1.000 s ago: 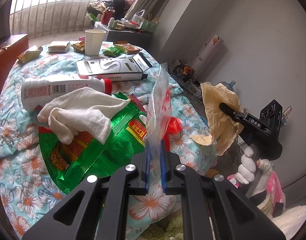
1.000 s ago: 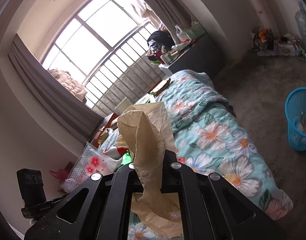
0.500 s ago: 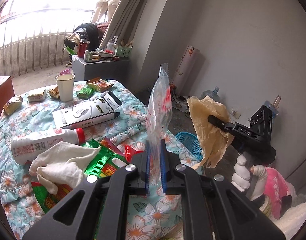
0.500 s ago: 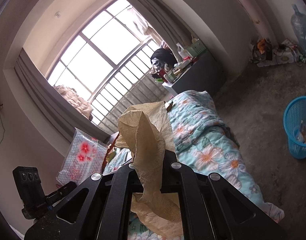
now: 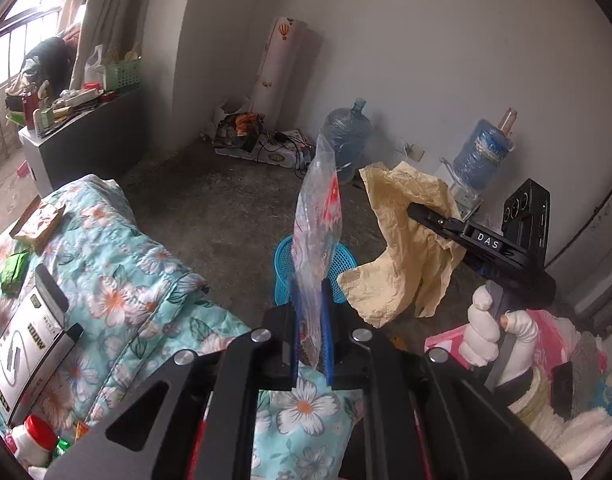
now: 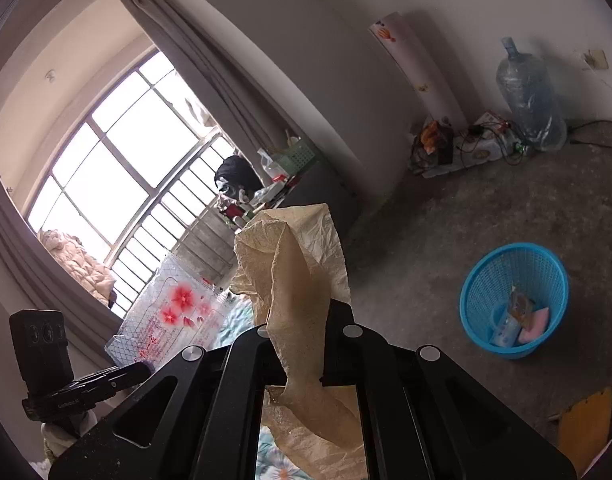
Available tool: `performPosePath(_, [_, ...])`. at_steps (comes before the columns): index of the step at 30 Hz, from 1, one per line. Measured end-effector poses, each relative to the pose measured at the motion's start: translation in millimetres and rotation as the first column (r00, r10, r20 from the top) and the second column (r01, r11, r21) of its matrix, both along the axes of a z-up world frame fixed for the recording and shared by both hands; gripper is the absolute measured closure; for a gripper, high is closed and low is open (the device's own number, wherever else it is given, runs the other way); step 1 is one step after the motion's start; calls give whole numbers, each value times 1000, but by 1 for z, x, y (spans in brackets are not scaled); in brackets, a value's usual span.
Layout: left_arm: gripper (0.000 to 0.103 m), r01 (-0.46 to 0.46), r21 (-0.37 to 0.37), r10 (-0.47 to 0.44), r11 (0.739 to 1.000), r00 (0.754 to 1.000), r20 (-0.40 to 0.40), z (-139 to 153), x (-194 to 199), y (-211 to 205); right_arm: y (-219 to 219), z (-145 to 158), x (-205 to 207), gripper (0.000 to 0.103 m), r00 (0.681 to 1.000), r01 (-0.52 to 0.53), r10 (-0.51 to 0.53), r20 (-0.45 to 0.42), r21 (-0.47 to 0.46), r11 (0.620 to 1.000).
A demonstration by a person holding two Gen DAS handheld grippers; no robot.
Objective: Collect trash
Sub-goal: 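Grasp the clear plastic bag with the left tool while the right tool holds the paper, then carry the tan paper and plastic bag to the blue wastebasket and open both tools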
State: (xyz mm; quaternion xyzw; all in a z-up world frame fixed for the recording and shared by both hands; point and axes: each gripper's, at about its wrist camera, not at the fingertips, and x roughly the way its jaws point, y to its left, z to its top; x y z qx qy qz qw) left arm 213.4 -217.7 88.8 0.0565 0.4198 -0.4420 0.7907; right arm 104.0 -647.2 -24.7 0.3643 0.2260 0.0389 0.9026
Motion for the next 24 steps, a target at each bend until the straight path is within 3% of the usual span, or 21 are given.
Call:
performPosePath(5, [94, 110, 132, -101, 985, 992, -69, -47, 33, -99, -56, -49, 30, 101, 986, 107, -100, -136, 44, 993])
performPosePath(9, [94, 193, 229, -174, 954, 979, -104, -94, 53, -163, -90, -100, 51, 101, 952, 182, -163, -258, 50, 982])
performPosePath(13, [94, 235, 312, -206, 921, 971, -122, -141, 69, -214, -119, -149, 79, 101, 919, 210, -161, -360, 100, 973])
performPosePath(24, [93, 300, 439, -278, 847, 954, -116, -239, 106, -303, -177, -223, 129, 96, 871, 334, -202, -447, 238, 912])
